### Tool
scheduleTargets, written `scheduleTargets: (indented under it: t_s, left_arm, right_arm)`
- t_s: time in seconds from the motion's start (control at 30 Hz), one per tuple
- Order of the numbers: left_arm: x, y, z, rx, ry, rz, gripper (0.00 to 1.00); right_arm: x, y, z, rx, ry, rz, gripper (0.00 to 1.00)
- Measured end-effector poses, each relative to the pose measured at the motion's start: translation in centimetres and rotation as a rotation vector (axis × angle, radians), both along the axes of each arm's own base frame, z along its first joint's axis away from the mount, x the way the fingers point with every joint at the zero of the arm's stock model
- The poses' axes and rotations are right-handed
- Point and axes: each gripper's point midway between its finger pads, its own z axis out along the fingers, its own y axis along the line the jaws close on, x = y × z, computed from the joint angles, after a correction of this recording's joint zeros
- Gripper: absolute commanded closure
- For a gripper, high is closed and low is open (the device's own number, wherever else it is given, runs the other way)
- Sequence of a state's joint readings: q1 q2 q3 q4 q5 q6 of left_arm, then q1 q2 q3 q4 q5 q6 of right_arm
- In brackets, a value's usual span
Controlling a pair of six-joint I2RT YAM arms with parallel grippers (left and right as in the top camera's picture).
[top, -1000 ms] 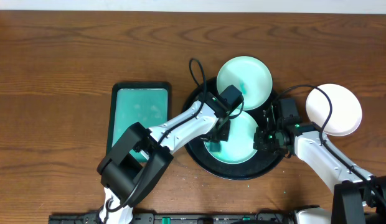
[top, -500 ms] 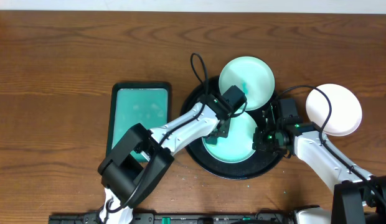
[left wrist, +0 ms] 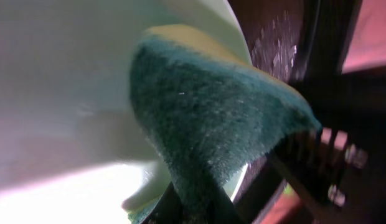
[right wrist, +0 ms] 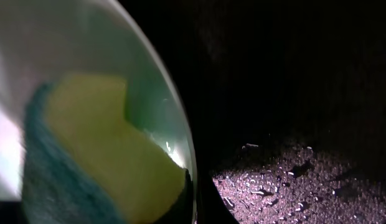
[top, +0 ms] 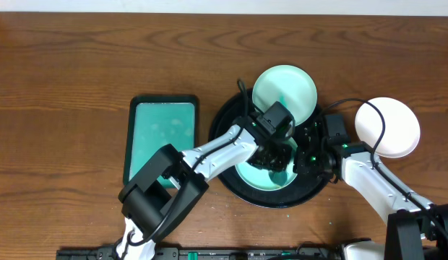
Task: Clean dirty plates on tray and stack at the side
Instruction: 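Scrub the lower green plate with the sponge while right gripper holds it, then return the sponge to the water tray with the left gripper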
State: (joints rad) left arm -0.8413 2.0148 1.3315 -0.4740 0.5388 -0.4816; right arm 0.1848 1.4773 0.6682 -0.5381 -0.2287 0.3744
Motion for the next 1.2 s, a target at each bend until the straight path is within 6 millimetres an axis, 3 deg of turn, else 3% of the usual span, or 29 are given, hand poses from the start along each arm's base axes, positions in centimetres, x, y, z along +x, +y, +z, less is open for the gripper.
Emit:
scheduleTargets:
  t_s: [0.17, 0.37, 0.63, 0.73, 0.83, 0.93, 1.0, 1.1, 1.2]
  left_arm:
    - [-0.6, 0.9, -0.3, 0.034, 0.025, -0.009, 0.93]
    - [0.1, 5.7, -1.8, 0.287, 0.013, 0.098, 0.93]
    - [3.4, 12.1, -0.9, 0.46, -0.029, 0.269, 0.93]
    - [4.2, 13.7, 1.3, 0.451, -0.059, 0.317, 0.93]
    - [5.2, 16.5, 5.7, 0.437, -0.152, 0.381, 0.93]
    - [6.4, 20.2, 10.4, 0.438, -0.28, 0.467, 0.93]
    - [6.7, 23.2, 12.3, 0.485, -0.34, 0.529, 0.93]
    - [7.5, 26.4, 12.7, 0.55, -0.357, 0.588, 0.93]
    - [8.2, 29.7, 10.7, 0.617, -0.326, 0.657, 0.93]
  right_arm:
    - [-0.1, 0.0, 0.0, -0.001, 0.005, 0.001, 0.99]
    - [-0.6, 0.2, -0.1, 0.01, 0.025, 0.004, 0.99]
    - [-0.6, 0.2, 0.0, 0.014, 0.026, 0.005, 0.99]
    - [-0.6, 0.3, 0.0, 0.017, 0.026, 0.005, 0.99]
    - [-0.5, 0.2, 0.0, 0.013, 0.021, 0.004, 0.99]
    - [-0.4, 0.2, 0.0, 0.01, 0.013, 0.014, 0.99]
    - [-0.2, 0.2, 0.0, 0.007, -0.001, 0.031, 0.99]
    - [0.2, 0.1, 0.1, -0.002, -0.024, 0.053, 0.99]
    - [0.3, 0.1, 0.1, -0.007, -0.032, 0.062, 0.99]
